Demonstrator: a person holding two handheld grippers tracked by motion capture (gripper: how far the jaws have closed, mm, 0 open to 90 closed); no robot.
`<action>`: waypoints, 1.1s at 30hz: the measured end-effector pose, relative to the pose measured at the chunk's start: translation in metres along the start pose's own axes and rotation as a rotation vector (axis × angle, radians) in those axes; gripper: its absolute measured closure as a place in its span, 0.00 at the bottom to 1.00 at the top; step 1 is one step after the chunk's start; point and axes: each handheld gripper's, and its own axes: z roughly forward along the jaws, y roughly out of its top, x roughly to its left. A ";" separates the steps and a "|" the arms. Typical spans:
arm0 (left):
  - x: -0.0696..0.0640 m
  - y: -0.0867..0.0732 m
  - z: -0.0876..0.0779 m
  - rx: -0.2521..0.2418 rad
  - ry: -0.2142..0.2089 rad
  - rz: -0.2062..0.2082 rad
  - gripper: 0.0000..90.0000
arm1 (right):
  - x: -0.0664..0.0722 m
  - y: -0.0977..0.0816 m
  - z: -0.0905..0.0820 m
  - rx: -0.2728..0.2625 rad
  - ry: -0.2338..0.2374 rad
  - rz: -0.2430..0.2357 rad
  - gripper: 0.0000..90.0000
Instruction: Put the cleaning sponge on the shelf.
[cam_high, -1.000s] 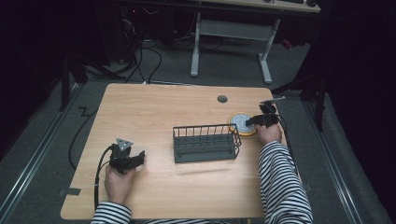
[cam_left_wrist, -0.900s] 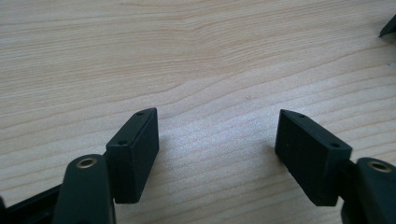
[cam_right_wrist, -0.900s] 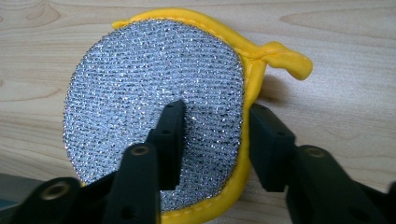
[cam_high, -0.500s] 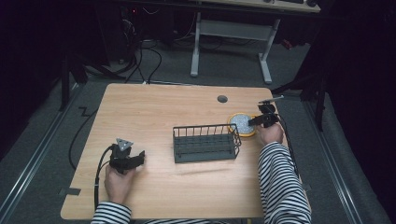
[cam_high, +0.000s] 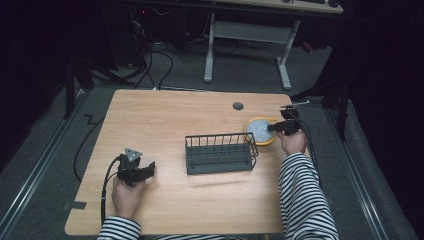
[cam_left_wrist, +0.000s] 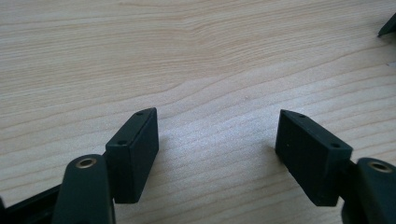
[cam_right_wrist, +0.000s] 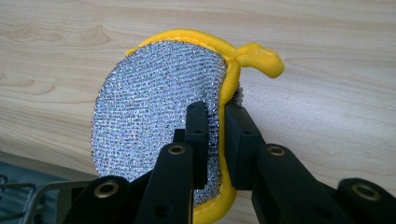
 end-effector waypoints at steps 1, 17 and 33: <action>0.000 0.000 0.000 0.000 0.000 0.000 0.34 | 0.001 0.001 -0.005 -0.008 -0.001 -0.012 0.90; 0.000 0.000 0.000 0.000 -0.003 0.002 0.34 | 0.008 0.005 -0.043 -0.094 0.026 -0.069 0.90; 0.000 0.000 0.000 0.001 -0.003 0.002 0.34 | 0.027 0.011 -0.087 -0.174 0.075 -0.143 0.90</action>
